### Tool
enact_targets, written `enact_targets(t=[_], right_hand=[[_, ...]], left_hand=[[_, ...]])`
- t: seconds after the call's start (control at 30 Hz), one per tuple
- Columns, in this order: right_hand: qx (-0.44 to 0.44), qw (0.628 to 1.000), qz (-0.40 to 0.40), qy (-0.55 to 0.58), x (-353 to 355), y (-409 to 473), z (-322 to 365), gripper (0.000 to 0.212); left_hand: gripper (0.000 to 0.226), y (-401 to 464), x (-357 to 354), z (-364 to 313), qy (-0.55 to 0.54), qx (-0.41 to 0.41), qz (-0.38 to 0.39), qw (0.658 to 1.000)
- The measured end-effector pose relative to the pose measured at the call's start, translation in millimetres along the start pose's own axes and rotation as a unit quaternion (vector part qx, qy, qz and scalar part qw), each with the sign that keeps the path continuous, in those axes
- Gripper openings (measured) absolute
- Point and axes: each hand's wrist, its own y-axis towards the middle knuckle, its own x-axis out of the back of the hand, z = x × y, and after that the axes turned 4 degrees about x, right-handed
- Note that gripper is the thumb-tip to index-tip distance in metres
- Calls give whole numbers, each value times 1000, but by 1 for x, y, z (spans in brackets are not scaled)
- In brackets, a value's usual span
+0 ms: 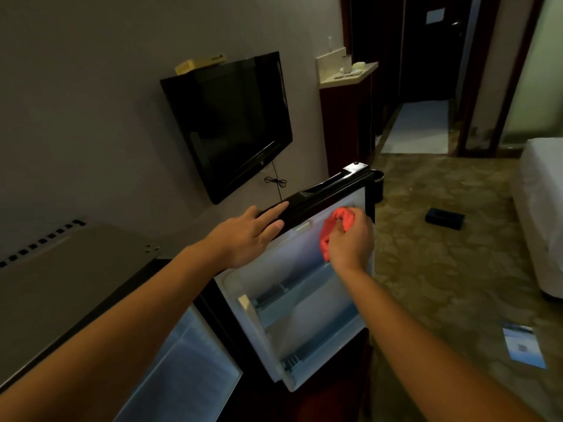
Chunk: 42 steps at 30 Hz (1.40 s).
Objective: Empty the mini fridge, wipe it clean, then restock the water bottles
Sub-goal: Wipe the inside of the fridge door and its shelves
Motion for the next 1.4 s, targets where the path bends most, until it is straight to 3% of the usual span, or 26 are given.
enact_targets(t=[0.2, 0.37, 0.53, 0.8, 1.1, 1.27, 1.4], right_hand=[[-17, 999, -3, 31, -10, -20, 12, 16], [-5, 996, 67, 65, -29, -75, 30, 14], [40, 992, 103, 65, -41, -104, 35, 37], [52, 993, 102, 39, -26, -74, 26, 42], [19, 1000, 4, 16, -13, -15, 11, 15], [-14, 1000, 17, 22, -15, -26, 17, 18], [-25, 996, 64, 50, -22, -62, 30, 6]], left_hand=[[53, 4, -5, 1, -2, 6, -28, 1000], [53, 10, -6, 4, 5, 27, -38, 999], [53, 13, -7, 4, 2, 44, -46, 998], [53, 11, -9, 4, 3, 44, -59, 997], [53, 6, -8, 0, 6, 29, -60, 998], [52, 8, -9, 1, -1, 34, -62, 997], [51, 7, -9, 1, -2, 34, -65, 997]])
